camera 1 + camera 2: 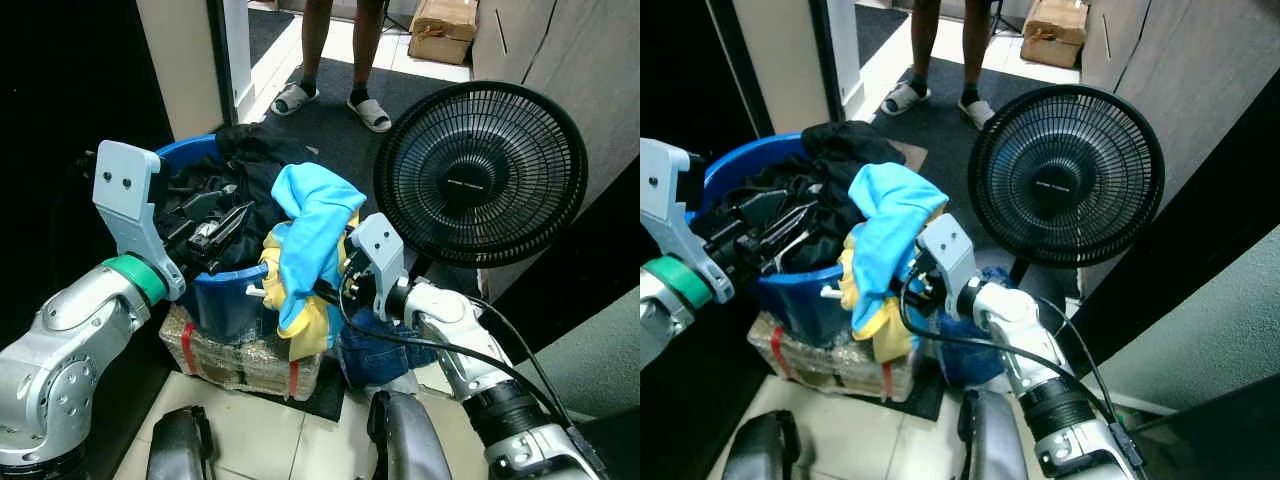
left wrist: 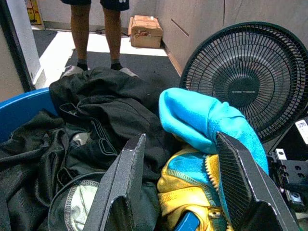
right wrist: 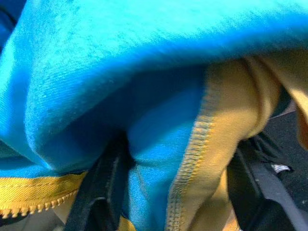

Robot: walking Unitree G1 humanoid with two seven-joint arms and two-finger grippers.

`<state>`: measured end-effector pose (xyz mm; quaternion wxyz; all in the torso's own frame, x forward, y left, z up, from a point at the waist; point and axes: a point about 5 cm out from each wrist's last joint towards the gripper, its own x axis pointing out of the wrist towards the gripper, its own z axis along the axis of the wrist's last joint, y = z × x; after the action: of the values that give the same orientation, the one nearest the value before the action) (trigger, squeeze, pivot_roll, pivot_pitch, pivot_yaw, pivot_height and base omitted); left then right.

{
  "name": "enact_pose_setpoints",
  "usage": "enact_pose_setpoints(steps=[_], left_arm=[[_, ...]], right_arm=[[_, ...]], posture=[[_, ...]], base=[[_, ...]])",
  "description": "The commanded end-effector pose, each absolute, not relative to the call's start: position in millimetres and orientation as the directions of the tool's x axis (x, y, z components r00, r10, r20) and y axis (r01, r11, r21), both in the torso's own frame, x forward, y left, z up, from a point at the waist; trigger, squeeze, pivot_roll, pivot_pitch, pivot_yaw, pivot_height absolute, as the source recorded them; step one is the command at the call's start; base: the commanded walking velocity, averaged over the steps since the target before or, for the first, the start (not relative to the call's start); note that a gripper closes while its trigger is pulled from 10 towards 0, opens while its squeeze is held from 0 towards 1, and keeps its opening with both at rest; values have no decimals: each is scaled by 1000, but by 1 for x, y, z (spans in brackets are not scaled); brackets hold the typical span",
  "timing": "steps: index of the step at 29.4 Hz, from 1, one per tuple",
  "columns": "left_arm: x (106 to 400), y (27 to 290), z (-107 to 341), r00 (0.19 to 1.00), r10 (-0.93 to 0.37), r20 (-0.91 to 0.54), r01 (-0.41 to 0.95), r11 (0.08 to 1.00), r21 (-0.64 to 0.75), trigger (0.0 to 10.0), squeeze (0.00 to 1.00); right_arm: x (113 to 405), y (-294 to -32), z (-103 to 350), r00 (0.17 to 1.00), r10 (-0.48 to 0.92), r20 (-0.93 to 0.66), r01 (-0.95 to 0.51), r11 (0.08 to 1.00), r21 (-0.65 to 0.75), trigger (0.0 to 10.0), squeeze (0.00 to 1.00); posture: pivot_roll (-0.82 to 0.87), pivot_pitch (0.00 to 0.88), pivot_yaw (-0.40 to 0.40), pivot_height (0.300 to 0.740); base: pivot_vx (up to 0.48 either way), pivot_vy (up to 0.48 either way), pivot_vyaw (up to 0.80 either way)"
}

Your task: Clothes washing

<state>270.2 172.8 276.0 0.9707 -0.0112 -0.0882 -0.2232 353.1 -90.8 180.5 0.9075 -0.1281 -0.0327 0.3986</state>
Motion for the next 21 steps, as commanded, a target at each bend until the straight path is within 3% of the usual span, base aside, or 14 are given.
enact_pose_setpoints(steps=[1, 8, 21], left_arm=[[268, 175, 272, 890, -426, 163, 432, 902, 1, 10000, 0], [271, 177, 272, 900, -406, 161, 412, 911, -8, 10000, 0], [273, 178, 271, 909, -388, 155, 394, 919, -14, 10000, 0]], right_arm=[[354, -92, 183, 684, 729, -24, -709, 657, -257, 0, 0], [356, -95, 188, 691, 723, 1, -700, 669, -250, 0, 0], [357, -98, 204, 693, 706, 144, -698, 707, -110, 0, 0]], posture=[[133, 189, -37, 510], [127, 188, -34, 510], [128, 185, -29, 510]], base=[[0, 0, 0], [0, 0, 0], [0, 0, 0]])
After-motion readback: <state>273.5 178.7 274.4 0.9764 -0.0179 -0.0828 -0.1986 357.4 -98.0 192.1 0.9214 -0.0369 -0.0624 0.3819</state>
